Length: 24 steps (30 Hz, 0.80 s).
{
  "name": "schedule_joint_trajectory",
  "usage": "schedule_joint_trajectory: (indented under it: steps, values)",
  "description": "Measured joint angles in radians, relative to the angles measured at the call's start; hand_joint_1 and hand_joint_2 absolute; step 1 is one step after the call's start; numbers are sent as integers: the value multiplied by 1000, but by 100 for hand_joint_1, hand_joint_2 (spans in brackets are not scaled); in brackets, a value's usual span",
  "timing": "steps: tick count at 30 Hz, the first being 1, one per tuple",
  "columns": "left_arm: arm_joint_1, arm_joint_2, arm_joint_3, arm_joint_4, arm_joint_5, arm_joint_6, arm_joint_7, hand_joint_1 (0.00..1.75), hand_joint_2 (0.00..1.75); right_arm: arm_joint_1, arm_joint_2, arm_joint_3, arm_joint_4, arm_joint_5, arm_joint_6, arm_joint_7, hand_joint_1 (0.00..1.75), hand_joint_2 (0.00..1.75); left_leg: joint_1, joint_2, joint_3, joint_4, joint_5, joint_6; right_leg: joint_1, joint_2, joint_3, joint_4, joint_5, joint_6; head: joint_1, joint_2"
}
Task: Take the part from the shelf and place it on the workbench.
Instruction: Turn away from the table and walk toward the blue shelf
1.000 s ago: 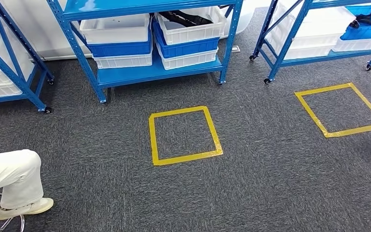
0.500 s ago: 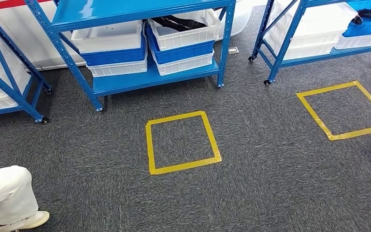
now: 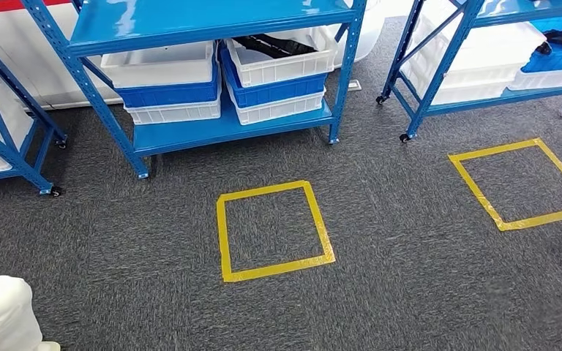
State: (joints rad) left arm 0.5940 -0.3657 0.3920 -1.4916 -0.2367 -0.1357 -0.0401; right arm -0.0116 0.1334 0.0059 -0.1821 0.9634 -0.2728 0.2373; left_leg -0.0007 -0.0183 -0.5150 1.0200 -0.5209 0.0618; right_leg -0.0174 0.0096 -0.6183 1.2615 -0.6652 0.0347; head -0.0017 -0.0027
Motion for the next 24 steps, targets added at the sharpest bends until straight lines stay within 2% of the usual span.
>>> schedule_joint_trajectory:
  steps: [1, 3, 4, 5, 7, 9, 10, 11, 13, 14, 15, 16, 17, 18, 19, 20, 21, 23, 24]
  values:
    - [1, 0, -1, 1, 1, 1, 0, 0, 0, 2, -2, 0, 0, 0, 0, 0, 0, 0, 4, -3, 17, 0, -13, -6, -4, 0, -5, -36, 21, 12, 0, 0]
    - [2, 0, -4, 2, 4, 5, 0, 0, 0, 7, -4, -1, 1, 2, 1, 0, 0, 0, 10, -5, 49, 2, -43, -20, -12, -8, 5, -135, 107, 43, 2, 0]
    - [2, 0, -5, 2, 6, 8, 0, 0, 0, 6, -4, -1, 1, 4, 1, 0, 0, 0, 10, -5, 60, 3, -57, -28, -12, -13, 13, -168, 139, 44, 4, 0]
    - [2, 0, -7, 2, 7, 10, 0, 0, 0, 5, -3, -2, 2, 5, 2, -1, 0, 0, 8, -4, 67, 2, -70, -35, -11, -15, 20, -183, 160, 36, 2, 0]
    - [3, 0, -11, 2, 9, 14, -1, 0, 0, 1, -4, -3, 2, 7, 2, -2, 0, 0, 7, -2, 78, 2, -81, -43, -9, -13, 30, -185, 155, 1, -4, 0]
    - [3, 0, -15, 2, 9, 17, -2, 0, 0, 2, -4, -4, 1, 8, 2, -2, 0, 0, 11, 2, 70, 39, -77, -50, -12, -10, 48, -192, 148, -17, -11, 0]
    - [3, 0, -16, 2, 9, 18, -3, 0, 0, 2, -4, -5, 1, 8, 2, -2, 0, 0, 12, 6, 45, 83, -77, -54, -13, -9, 63, -198, 143, -25, -11, 0]
    - [3, 0, -18, 2, 9, 18, -3, 0, 0, 2, -4, -5, 0, 9, 2, -3, 0, 0, 12, 10, 7, 142, -84, -60, -12, -9, 75, -206, 137, -31, -13, 0]
    - [3, 0, -19, 2, 10, 19, -3, 0, 0, 1, -4, -5, 0, 9, 2, -3, 0, 0, 12, 14, -90, 255, -122, -68, -9, -8, 98, -217, 124, -36, -13, 0]
    - [4, 0, -19, 2, 10, 19, -3, 0, 0, 3, -4, -6, 0, 9, 2, -3, 0, 0, 11, 15, -130, 283, -138, -67, -6, -6, 112, -221, 115, -37, -13, 0]
    - [4, 0, -19, 2, 10, 18, -3, 0, 0, 4, -4, -6, 0, 8, 1, -3, 0, 0, 10, 15, -157, 284, -137, -61, -2, -6, 126, -225, 105, -37, -13, 0]
    - [5, 0, -19, 2, 10, 17, -4, 0, 0, 6, -4, -6, 0, 8, 0, -4, 0, 0, 7, 15, -169, 256, -114, -51, 2, -5, 142, -229, 95, -38, -13, 0]
    - [7, 0, -19, 2, 10, 16, -4, 0, 0, 7, -4, -7, 0, 8, -3, -6, 0, 0, 0, 15, -169, 205, -69, -33, 7, -5, 158, -234, 84, -40, -13, 0]
    - [10, 1, -18, 2, 10, 15, -5, 0, 0, 7, -1, -7, 1, 8, -5, -8, 0, 0, -12, 14, -163, 147, -8, -10, 9, -4, 173, -239, 73, -42, -11, 0]
    - [13, 2, -17, 2, 9, 14, -7, 0, 0, 6, 2, -8, 1, 8, -7, -11, 0, 0, -23, 10, -156, 99, 40, 12, 11, -1, 188, -247, 63, -41, -6, 0]
    - [16, 2, -16, 2, 9, 13, -9, 0, 0, 4, 5, -8, 0, 8, -8, -14, 0, 0, -35, 8, -146, 62, 71, 27, 10, 0, 201, -256, 55, -39, -5, 0]
    - [17, 3, -15, 3, 8, 12, -12, 0, 0, 2, 8, -9, 0, 8, -9, -15, 0, 0, -43, 4, -136, 39, 84, 36, 9, 2, 218, -262, 53, -35, -3, 0]
    - [16, 3, -14, 4, 3, 6, -20, 0, 0, -1, 9, -10, -1, 8, -10, -18, 0, 0, -46, 0, -98, 5, 74, 39, 9, 1, 249, -274, 56, -23, -9, 0]
    - [15, 3, -13, 5, 0, 2, -23, 0, 0, -2, 9, -11, -1, 7, -10, -18, 0, 0, -43, -1, -76, -12, 73, 39, 10, 0, 254, -259, 61, -17, -10, 0]
